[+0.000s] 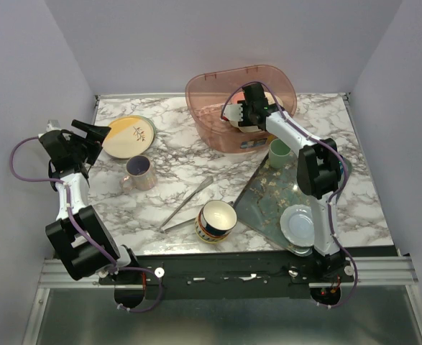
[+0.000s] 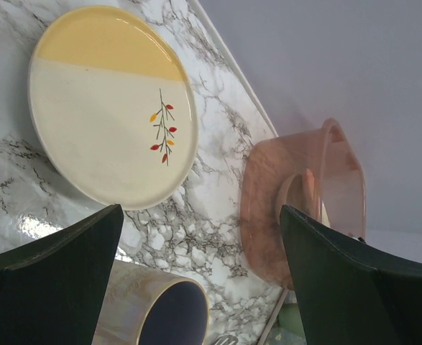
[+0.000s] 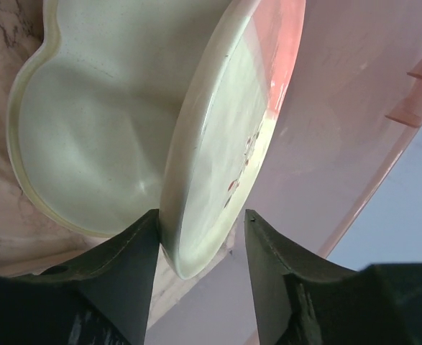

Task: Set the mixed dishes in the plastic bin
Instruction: Place the plate in the plastic bin.

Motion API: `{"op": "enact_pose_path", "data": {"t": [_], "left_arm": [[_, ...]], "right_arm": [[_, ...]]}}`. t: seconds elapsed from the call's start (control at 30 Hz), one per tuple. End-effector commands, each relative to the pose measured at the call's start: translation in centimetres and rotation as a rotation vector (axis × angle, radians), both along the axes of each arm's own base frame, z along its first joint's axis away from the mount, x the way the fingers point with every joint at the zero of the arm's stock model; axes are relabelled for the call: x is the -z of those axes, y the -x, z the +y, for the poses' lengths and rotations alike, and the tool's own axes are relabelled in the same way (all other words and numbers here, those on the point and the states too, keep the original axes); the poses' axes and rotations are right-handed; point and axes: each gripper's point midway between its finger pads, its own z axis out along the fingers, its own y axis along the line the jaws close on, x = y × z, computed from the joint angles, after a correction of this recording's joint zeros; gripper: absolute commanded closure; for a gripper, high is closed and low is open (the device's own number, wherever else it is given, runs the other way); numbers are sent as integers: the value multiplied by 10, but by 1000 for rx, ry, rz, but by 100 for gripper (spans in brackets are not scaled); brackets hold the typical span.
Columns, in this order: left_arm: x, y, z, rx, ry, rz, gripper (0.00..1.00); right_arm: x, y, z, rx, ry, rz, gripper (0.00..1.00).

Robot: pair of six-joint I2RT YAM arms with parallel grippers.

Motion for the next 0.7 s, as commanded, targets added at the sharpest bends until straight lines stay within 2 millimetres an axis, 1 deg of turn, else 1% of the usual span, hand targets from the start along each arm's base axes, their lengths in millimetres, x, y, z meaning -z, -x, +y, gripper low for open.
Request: {"op": "enact_pose_path", "data": {"t": [0.0, 0.33, 0.67], "left_arm": [[-1, 2, 0, 8, 2, -15, 1], [-1, 1, 1, 8, 2, -17, 1], [0, 2, 2, 5, 3, -14, 1]], "right_arm": [[5, -2, 0, -58, 74, 41, 41], [28, -3, 1, -48, 78, 87, 39], [41, -2, 2, -45, 76, 118, 37]]}}
